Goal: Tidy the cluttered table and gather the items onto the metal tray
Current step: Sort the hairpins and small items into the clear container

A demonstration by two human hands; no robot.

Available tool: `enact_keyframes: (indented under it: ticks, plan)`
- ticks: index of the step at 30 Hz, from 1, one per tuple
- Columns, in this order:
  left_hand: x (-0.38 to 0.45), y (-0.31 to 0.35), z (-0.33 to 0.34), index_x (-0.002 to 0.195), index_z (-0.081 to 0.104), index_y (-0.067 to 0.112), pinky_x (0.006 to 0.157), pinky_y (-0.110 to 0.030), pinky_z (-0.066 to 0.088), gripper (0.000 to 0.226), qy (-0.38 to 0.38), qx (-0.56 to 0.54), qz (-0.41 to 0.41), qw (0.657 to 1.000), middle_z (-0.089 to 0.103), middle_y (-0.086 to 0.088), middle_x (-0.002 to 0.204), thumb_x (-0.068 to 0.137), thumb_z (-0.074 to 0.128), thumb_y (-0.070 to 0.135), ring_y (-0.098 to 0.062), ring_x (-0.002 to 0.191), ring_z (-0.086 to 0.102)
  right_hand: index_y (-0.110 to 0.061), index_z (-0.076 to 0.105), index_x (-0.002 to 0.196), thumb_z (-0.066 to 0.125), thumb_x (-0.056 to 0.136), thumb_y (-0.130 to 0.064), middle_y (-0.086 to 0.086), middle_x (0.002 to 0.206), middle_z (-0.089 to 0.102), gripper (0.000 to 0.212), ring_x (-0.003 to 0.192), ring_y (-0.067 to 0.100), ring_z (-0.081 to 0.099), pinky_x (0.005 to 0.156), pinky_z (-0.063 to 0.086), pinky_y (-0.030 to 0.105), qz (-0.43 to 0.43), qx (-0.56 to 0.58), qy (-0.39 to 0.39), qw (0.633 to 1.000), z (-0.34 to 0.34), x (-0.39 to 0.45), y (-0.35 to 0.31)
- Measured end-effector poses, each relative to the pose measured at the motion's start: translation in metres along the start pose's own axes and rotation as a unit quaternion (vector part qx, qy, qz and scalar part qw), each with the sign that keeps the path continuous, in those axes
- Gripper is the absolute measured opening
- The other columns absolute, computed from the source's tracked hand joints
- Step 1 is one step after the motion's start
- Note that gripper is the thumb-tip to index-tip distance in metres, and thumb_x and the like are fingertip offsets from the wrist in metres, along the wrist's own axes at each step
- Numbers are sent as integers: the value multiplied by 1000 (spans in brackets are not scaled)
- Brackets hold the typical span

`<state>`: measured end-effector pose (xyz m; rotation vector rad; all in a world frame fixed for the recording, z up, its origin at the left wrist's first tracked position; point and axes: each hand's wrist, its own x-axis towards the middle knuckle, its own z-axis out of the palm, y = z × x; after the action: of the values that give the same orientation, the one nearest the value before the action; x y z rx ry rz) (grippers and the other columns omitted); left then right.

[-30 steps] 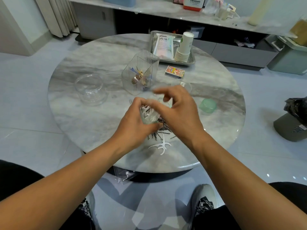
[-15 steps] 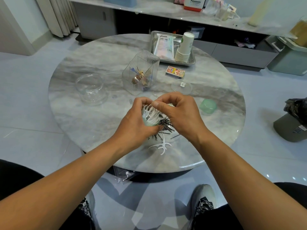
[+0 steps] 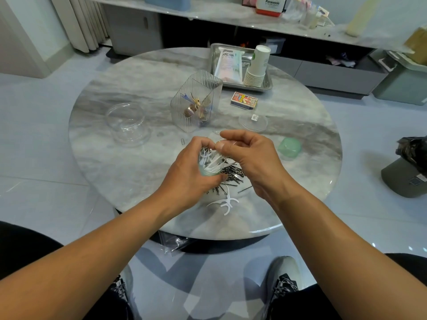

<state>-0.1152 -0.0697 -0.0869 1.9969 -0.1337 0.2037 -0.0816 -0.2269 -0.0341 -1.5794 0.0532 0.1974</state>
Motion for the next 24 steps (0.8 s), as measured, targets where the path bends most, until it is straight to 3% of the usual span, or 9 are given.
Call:
enact_keyframes:
  ticks: [6,10,16,21,24]
  plan:
    - [1,-2,0,104,47,48,68,-20,49,60,6,-35,-28,999,62,23,98,66,91,32,-1,83,61,-13,74,111,81,82,-6,9,94,79,30,83,12,74,75,57,18,-13,61,7,998,-1,1,-6]
    - [4,-4,-1,108,51,37,67,-6,42,60,24,-62,-33,997,62,29,96,67,92,25,8,82,60,-17,73,111,80,83,-6,4,89,79,31,78,9,73,72,57,18,8,75,10,997,-3,3,-5]
    - [3,-7,1,103,49,46,69,-7,43,60,7,-63,-34,997,63,27,99,67,93,26,6,85,61,-19,75,106,80,83,-6,-4,85,78,27,77,2,71,65,49,9,-21,97,34,995,-3,6,-5]
    - [4,-9,1,116,45,46,74,-3,42,72,10,-57,-52,997,60,29,106,65,94,30,10,97,60,-19,74,105,78,85,-2,-1,86,75,27,78,8,67,72,52,16,-73,160,62,982,-5,7,-10]
    - [3,-5,0,125,36,54,71,-8,45,88,27,-51,-70,996,59,23,106,61,95,40,13,95,60,-16,73,108,78,84,0,1,84,74,30,81,8,69,79,53,17,-127,109,42,985,-4,4,-11]
